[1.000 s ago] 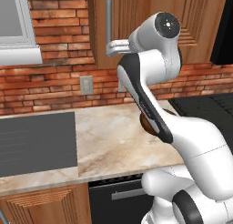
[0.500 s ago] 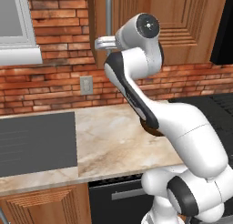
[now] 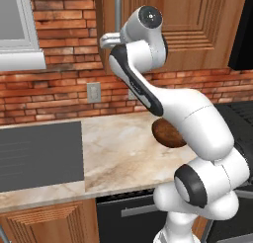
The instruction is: Open the cabinet and move the ladle to the pot. Then close the cabinet.
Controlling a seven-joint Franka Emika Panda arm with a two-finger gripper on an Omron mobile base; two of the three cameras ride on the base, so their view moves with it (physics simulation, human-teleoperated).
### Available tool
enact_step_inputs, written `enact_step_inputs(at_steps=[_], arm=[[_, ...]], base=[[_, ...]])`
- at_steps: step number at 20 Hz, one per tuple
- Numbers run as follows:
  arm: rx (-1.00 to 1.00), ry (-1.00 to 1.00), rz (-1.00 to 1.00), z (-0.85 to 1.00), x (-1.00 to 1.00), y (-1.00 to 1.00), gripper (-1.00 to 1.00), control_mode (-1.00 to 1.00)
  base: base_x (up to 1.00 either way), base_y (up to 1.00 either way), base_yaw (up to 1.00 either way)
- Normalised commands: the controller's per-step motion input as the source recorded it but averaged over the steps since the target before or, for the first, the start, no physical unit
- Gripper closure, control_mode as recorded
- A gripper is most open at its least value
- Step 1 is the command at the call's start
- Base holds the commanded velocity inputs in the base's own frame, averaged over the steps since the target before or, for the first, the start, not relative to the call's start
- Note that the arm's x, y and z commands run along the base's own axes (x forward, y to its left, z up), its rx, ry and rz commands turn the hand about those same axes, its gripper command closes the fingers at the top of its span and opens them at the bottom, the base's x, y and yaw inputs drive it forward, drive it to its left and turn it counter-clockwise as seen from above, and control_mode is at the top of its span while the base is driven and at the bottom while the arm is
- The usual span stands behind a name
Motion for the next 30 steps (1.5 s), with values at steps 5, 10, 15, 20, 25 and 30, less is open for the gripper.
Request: enact_step_inputs(at_steps=[5, 10, 15, 20, 25, 30], arm=[[0.00, -0.03, -0.01, -0.46, 0.68, 0.00, -1.00, -1.00], [0.00, -0.15, 0.00, -0.64, 0.67, 0.00, -1.00, -1.00], [0.00, -0.15, -0.03, -0.38, 0.72, 0.00, 1.00, -1.00], [-0.05, -0.10, -0.14, -0.22, 0.55, -0.55, 1.00, -1.00], [-0.04, 0.00, -0.20, -0.02, 0.46, -1.00, 1.00, -1.00], [-0.05, 0.01, -0.20, 0.00, 0.13, -1.00, 1.00, -1.00]], base=[[0.00, 0.00, 0.00], [0.00, 0.00, 0.00], [0.00, 0.00, 0.00], [0.00, 0.00, 0.00], [0.00, 0.00, 0.00], [0.00, 0.00, 0.00]])
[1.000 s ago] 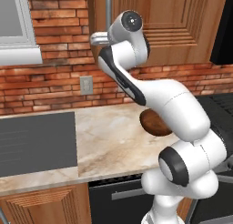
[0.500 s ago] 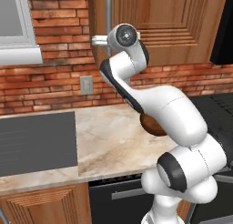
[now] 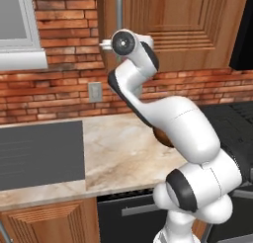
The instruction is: Open the cabinet and move the ladle to the pot. Then close the cabinet.
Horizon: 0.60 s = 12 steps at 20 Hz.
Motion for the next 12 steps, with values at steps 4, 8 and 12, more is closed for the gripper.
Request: enact_step_inputs(at_steps=[4, 8, 12], arm=[[-0.04, 0.03, -0.18, 0.01, -0.24, -1.00, 1.00, -1.00], [0.00, 0.02, -0.13, 0.12, -0.65, -1.00, 1.00, -1.00], [0.00, 0.00, -0.09, 0.19, -0.92, -1.00, 1.00, -1.00]], base=[[0.00, 0.00, 0.00], [0.00, 0.00, 0.00], [0.00, 0.00, 0.00]])
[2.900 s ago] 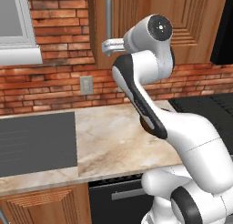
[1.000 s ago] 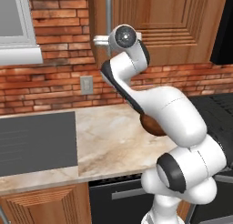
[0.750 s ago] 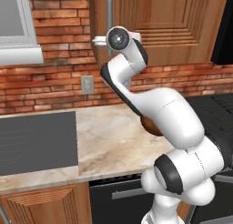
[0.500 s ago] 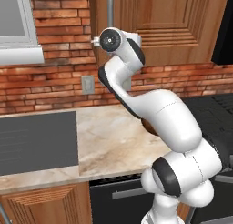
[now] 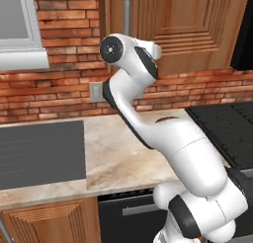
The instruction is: Open the cabinet and move the ladle to the pot. Then close the cabinet.
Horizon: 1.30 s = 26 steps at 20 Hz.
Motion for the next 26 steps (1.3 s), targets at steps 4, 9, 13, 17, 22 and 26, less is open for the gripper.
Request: enact_step_inputs(at_steps=[4, 9, 13, 17, 22, 26], arm=[[0.00, 0.00, -0.04, 0.15, -1.00, -1.00, 1.00, -1.00], [0.00, -0.02, 0.00, 0.03, -1.00, -1.00, 1.00, -1.00], [0.00, -0.01, 0.00, 0.00, -1.00, -1.00, 1.00, -1.00], [0.00, 0.00, 0.00, 0.00, -1.00, -1.00, 1.00, -1.00], [0.00, 0.00, 0.00, 0.00, -1.00, -1.00, 1.00, -1.00], [0.00, 0.00, 0.00, 0.00, -1.00, -0.82, -1.00, -1.00]], base=[[0.00, 0.00, 0.00], [0.00, 0.00, 0.00], [0.00, 0.00, 0.00], [0.00, 0.00, 0.00], [0.00, 0.00, 0.00], [0.00, 0.00, 0.00]])
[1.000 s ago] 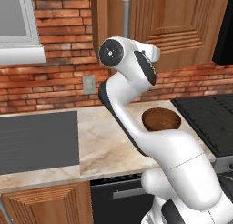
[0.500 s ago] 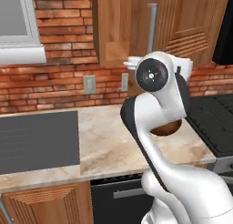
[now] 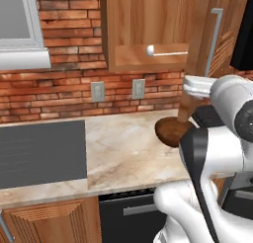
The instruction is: Open the cabinet and move the ladle to the pot. Then close the cabinet.
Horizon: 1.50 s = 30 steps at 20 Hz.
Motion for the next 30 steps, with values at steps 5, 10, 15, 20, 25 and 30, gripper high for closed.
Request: enact_step_inputs(at_steps=[5, 10, 15, 20, 25, 30], arm=[[0.01, -0.06, 0.00, 0.16, -1.00, 0.02, -1.00, -1.00], [0.00, -0.02, 0.06, 0.22, -0.96, 0.85, -1.00, -1.00], [0.00, 0.00, 0.36, 0.15, -0.71, 0.96, -1.00, -1.00], [0.00, 0.01, 0.12, 0.09, 0.17, 0.90, -1.00, -1.00], [0.00, 0.08, 0.00, 0.00, 0.94, 0.40, -1.00, -1.00], [0.00, 0.11, 0.00, 0.00, 1.00, 0.03, -1.00, -1.00]], base=[[0.00, 0.00, 0.00], [0.00, 0.00, 0.00], [0.00, 0.00, 0.00], [0.00, 0.00, 0.00], [0.00, 0.00, 0.00], [0.00, 0.00, 0.00]])
